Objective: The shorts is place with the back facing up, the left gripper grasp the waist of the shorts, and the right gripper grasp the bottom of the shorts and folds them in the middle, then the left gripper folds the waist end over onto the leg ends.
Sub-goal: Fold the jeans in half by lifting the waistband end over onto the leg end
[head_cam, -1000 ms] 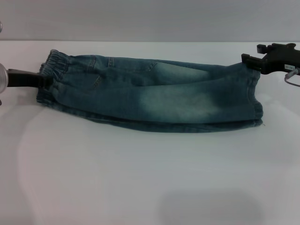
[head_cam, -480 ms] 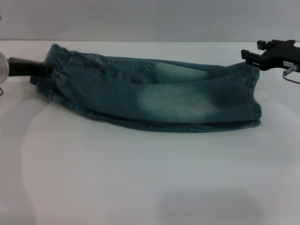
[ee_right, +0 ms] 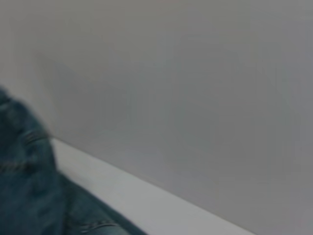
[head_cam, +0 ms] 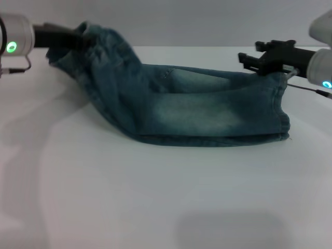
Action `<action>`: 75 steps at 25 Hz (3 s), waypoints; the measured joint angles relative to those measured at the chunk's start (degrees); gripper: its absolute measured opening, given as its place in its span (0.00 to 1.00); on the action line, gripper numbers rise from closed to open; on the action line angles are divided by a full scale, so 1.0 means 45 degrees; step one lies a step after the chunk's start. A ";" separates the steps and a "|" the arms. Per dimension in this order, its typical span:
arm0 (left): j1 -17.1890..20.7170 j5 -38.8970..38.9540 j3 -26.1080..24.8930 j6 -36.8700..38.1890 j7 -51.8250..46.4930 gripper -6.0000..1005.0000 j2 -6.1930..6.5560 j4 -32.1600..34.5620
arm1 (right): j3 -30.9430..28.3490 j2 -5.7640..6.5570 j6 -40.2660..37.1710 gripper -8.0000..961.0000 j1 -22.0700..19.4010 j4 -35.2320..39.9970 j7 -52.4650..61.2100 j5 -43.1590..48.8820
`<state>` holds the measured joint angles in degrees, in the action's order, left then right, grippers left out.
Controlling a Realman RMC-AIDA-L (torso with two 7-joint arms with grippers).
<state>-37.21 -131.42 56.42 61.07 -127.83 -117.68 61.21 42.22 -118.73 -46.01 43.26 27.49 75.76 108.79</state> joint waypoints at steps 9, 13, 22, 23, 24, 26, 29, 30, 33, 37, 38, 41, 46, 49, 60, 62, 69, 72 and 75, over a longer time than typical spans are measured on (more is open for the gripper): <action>-0.0435 0.1076 0.0034 0.1321 -0.0321 0.08 0.0005 0.2188 | 0.1635 -0.0058 0.0098 0.55 0.0704 -0.0883 0.0000 -0.0016; -0.0638 0.1360 0.0044 0.1910 -0.0708 0.08 0.0000 0.2863 | 0.2200 -0.0098 0.0022 0.55 0.0892 -0.1137 0.0000 -0.0020; -0.0755 0.1597 0.0652 0.2658 -0.1299 0.08 -0.0021 0.3758 | 0.4881 -0.0156 -0.0184 0.55 0.1086 -0.1172 0.0011 -0.2068; -0.0755 0.1620 0.0707 0.2722 -0.1331 0.08 -0.0023 0.3836 | 0.5219 -0.0157 -0.0184 0.55 0.1114 -0.1149 0.0011 -0.2280; -0.0755 0.1640 0.0733 0.2759 -0.1342 0.08 -0.0024 0.3895 | 0.5568 -0.0157 -0.0186 0.55 0.1162 -0.1136 0.0010 -0.2539; -0.0756 0.1662 0.0755 0.2808 -0.1351 0.08 -0.0026 0.3973 | 0.6289 -0.0163 -0.0187 0.55 0.1259 -0.1126 0.0012 -0.2947; -0.0764 0.1668 0.0761 0.2802 -0.1357 0.08 -0.0017 0.3990 | 0.7235 -0.0190 -0.0200 0.55 0.1346 -0.1072 0.0103 -0.3501; -0.0764 0.1668 0.0761 0.2802 -0.1357 0.08 -0.0017 0.3990 | 0.7630 -0.0191 -0.0206 0.55 0.1369 -0.1060 0.0112 -0.3827; -0.0827 0.1625 0.0762 0.2768 -0.1358 0.08 -0.0012 0.3974 | 0.8821 -0.0196 -0.0244 0.55 0.1407 -0.0979 0.0117 -0.4776; -0.0866 0.1599 0.0763 0.2738 -0.1313 0.08 -0.0012 0.3904 | 1.0101 -0.0197 -0.0324 0.55 0.1416 -0.0592 0.0212 -0.5901; -0.0868 0.1597 0.0763 0.2734 -0.1292 0.08 -0.0014 0.3897 | 1.0339 -0.0197 -0.0344 0.55 0.1417 -0.0469 0.0309 -0.6014; -0.0871 0.1594 0.0762 0.2725 -0.1254 0.08 -0.0016 0.3884 | 1.1009 -0.0196 -0.0355 0.55 0.1443 -0.0031 0.0723 -0.6151; -0.0783 0.1593 0.0762 0.2707 -0.1213 0.08 -0.0034 0.3874 | 1.1694 -0.0197 -0.0270 0.55 0.1479 0.0416 0.1179 -0.6160; -0.0692 0.1565 0.0762 0.2675 -0.1184 0.08 -0.0022 0.3809 | 1.1829 -0.0157 -0.0343 0.55 0.1489 0.0442 0.1508 -0.6122; -0.0452 0.1528 0.0655 0.2560 -0.0843 0.08 0.0038 0.3174 | 1.0877 -0.0005 -0.0301 0.55 -0.0439 0.1352 0.1483 -0.6103; -0.0422 0.1528 0.0655 0.2549 -0.0759 0.08 0.0040 0.3075 | 1.0334 0.0014 -0.0365 0.55 -0.0858 0.1530 0.1440 -0.6099; -0.0417 0.1548 0.0944 0.2597 -0.0680 0.08 0.0007 0.2830 | 0.7564 -0.0012 -0.0235 0.55 -0.2019 0.1919 0.1046 -0.6287; -0.0420 0.1649 0.1386 0.2600 -0.0684 0.08 -0.0028 0.2787 | 0.6003 -0.0030 -0.0215 0.55 -0.2295 0.1632 0.0449 -0.7109; -0.0429 0.1694 0.1887 0.2561 -0.0744 0.08 -0.0041 0.2715 | 0.4837 0.0008 -0.0203 0.55 -0.2395 0.1049 -0.0757 -0.8520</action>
<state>-39.14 -123.80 64.91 72.59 -131.18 -117.87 73.43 63.98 -118.69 -46.92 32.48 32.21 72.35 70.45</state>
